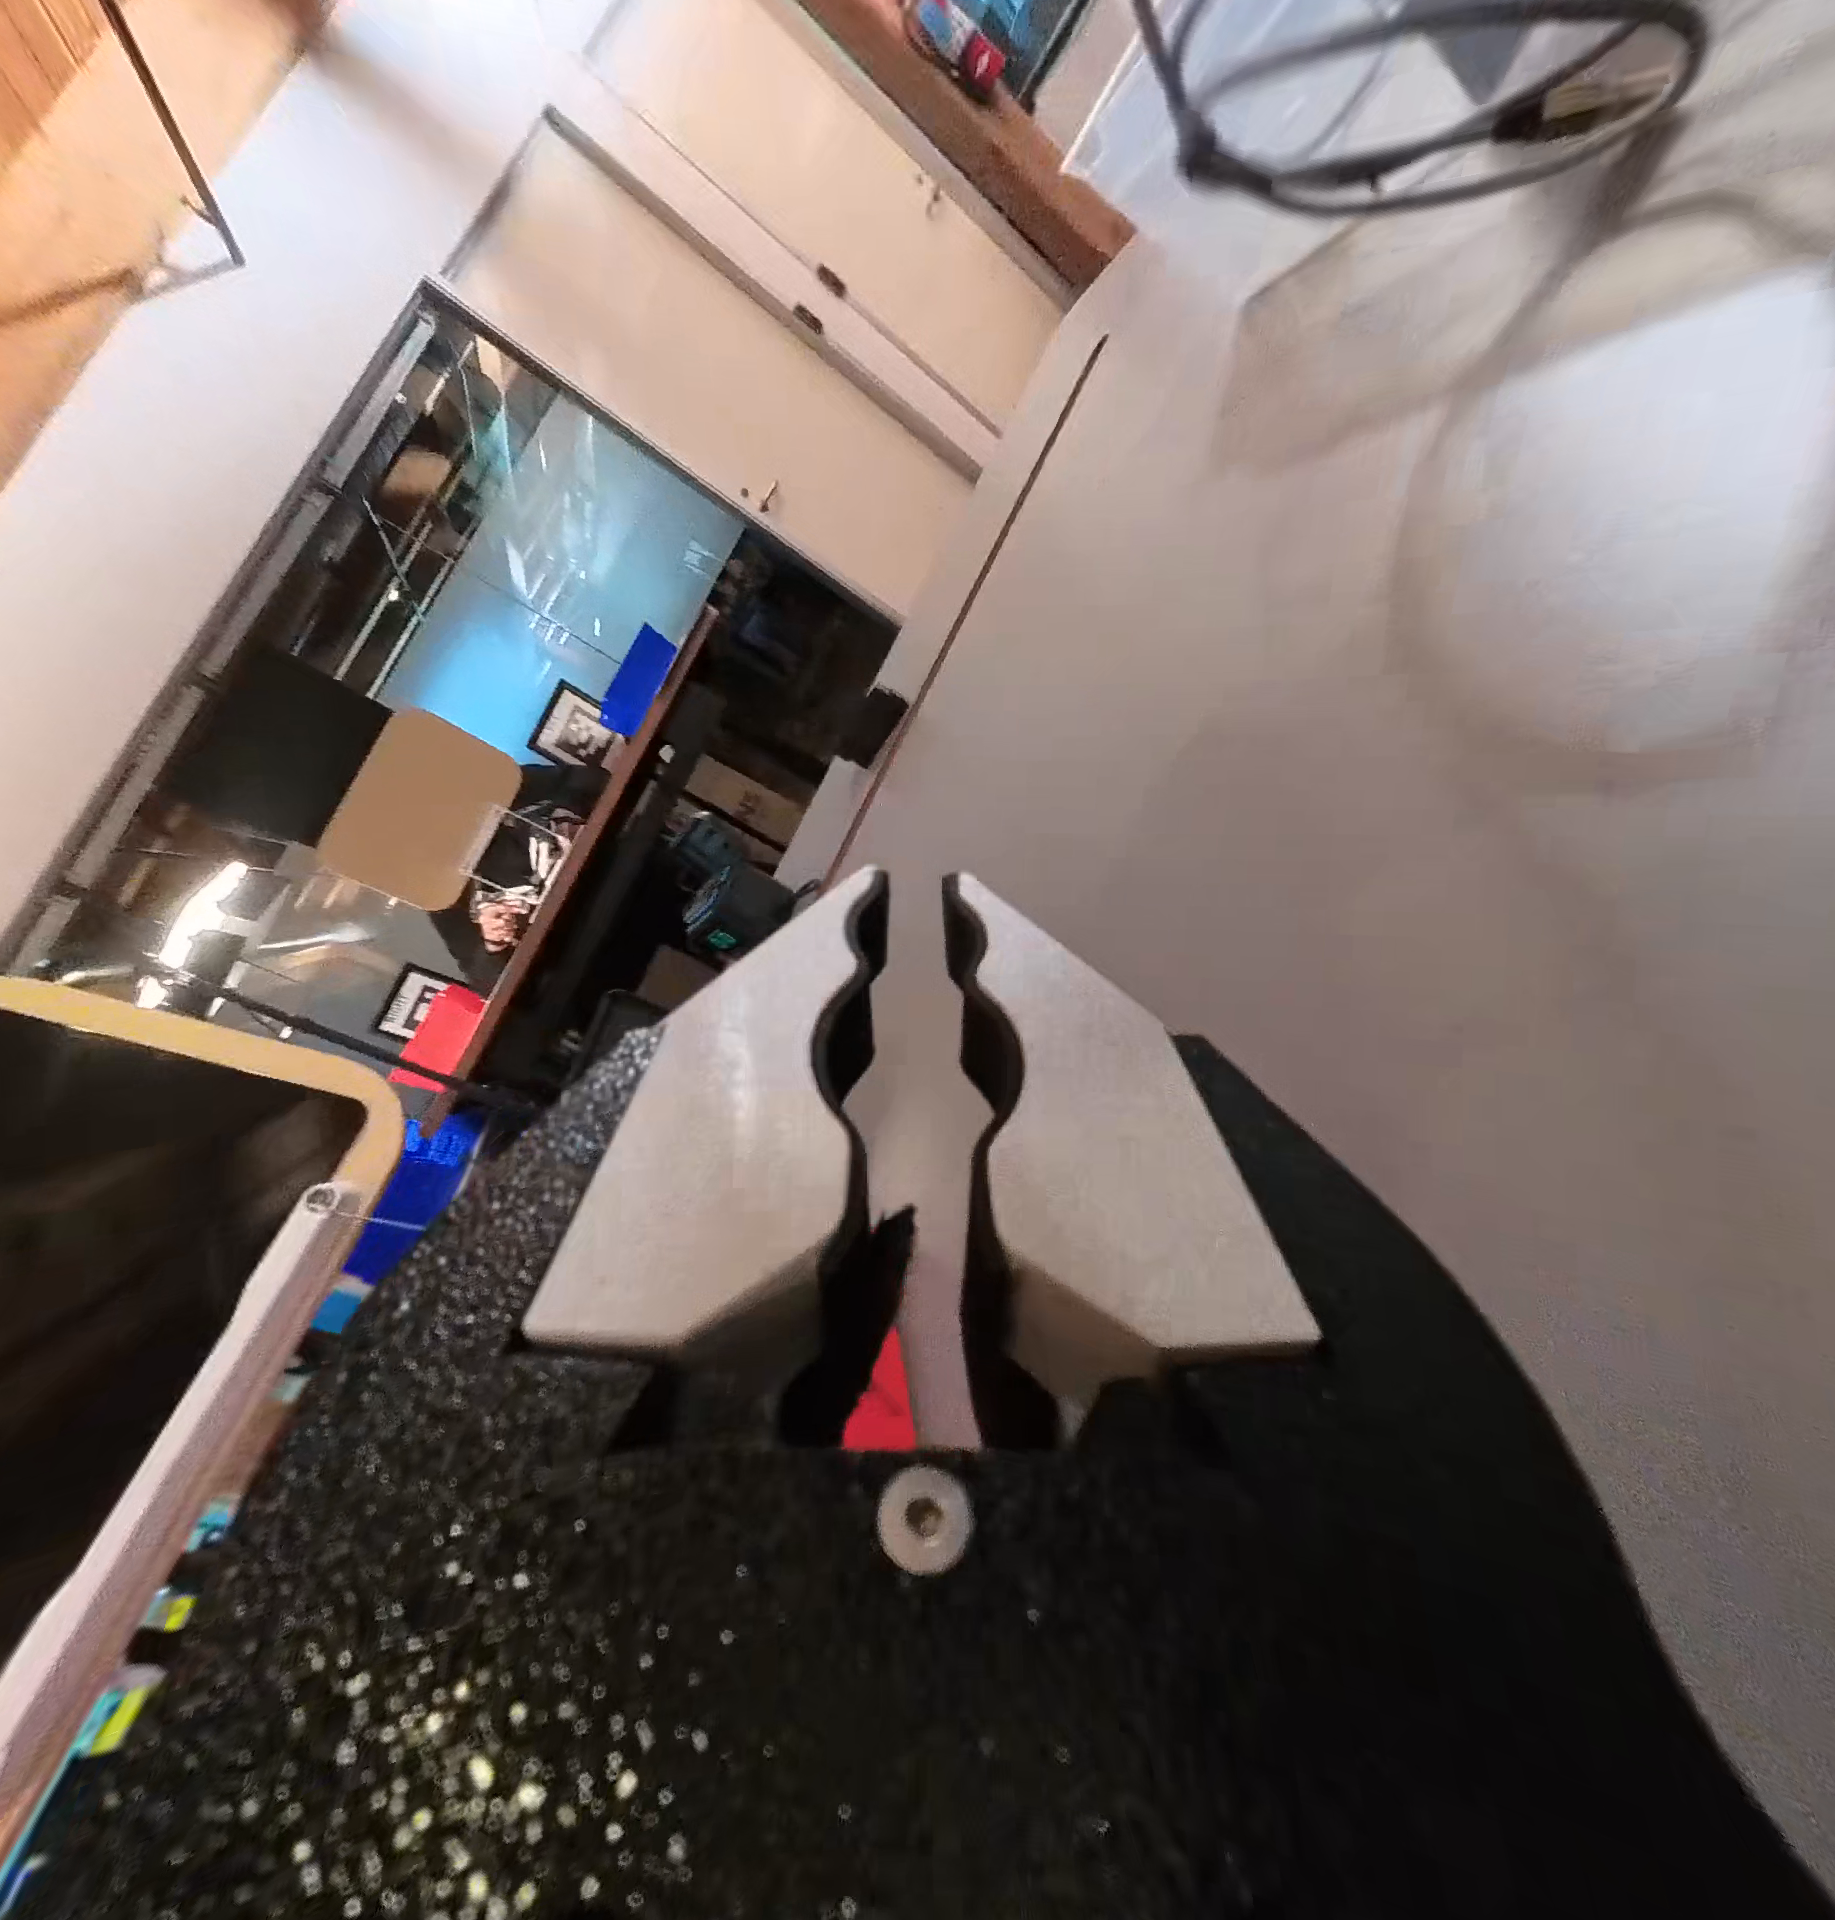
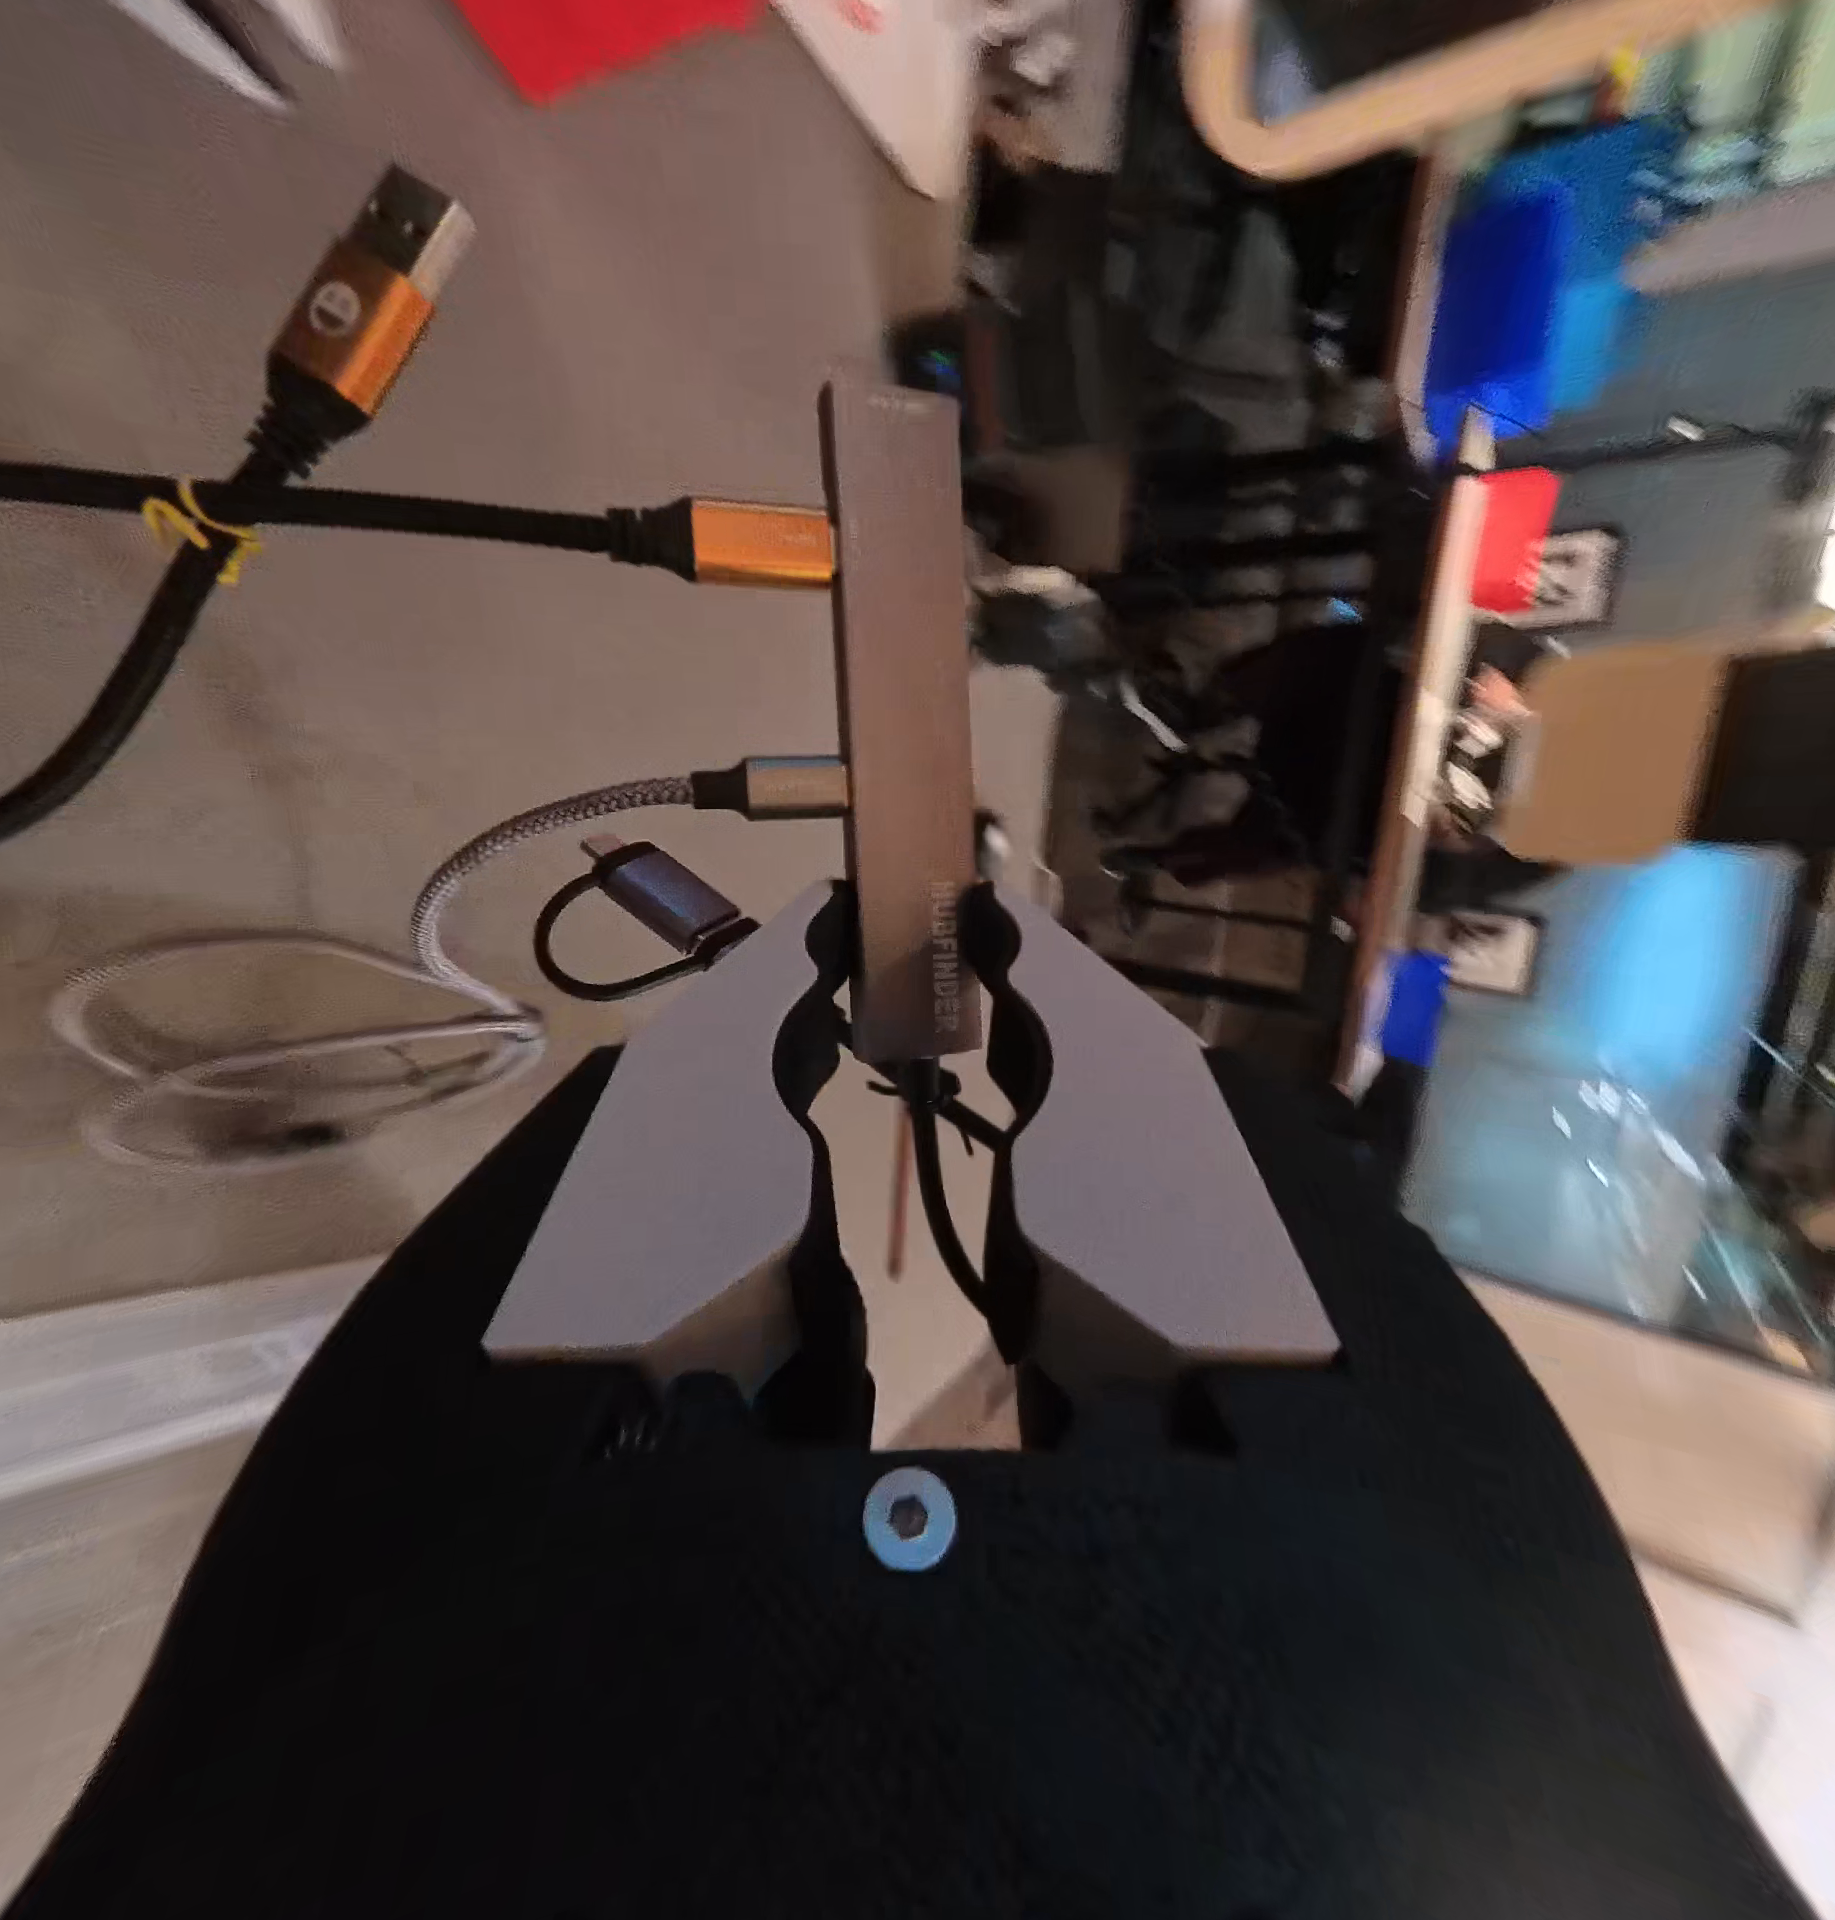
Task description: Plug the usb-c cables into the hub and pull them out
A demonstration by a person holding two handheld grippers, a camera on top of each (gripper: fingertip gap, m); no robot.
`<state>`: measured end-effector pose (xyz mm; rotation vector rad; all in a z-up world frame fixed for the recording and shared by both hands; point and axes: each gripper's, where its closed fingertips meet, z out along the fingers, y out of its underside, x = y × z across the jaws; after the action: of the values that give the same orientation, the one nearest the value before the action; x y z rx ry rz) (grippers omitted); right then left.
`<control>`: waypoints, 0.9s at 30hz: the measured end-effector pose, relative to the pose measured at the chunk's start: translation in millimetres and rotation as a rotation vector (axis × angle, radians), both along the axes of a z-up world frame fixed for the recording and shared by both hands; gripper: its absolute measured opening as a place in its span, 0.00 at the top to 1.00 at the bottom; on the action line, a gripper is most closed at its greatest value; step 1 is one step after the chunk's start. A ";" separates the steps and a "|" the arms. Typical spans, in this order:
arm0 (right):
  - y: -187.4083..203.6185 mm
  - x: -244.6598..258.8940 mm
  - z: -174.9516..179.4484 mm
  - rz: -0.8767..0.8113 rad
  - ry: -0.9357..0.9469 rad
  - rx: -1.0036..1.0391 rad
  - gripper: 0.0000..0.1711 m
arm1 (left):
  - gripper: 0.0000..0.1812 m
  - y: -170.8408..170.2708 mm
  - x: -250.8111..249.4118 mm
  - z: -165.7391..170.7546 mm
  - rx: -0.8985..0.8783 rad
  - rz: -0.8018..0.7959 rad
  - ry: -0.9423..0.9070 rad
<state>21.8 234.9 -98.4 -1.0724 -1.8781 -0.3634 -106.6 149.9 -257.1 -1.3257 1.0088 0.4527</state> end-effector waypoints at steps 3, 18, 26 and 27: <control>26.5 40.9 59.0 -0.122 0.071 0.158 0.87 | 0.98 0.7 1.9 -8.7 -0.023 -0.005 0.031; 108.8 223.4 198.3 -0.579 0.112 0.493 0.87 | 1.00 -1.1 9.1 -9.6 -0.013 -0.046 0.042; 146.6 257.8 88.9 -0.616 0.001 0.581 0.87 | 1.00 -0.7 12.2 -20.8 -0.052 -0.062 0.080; 149.3 257.7 69.1 -0.615 0.001 0.582 0.87 | 1.00 -0.7 11.7 -20.9 -0.052 -0.062 0.078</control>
<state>279.5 384.2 -29.3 -1.1991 -1.2675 -1.1770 -95.0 149.2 -277.9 -1.3279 1.1297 0.4361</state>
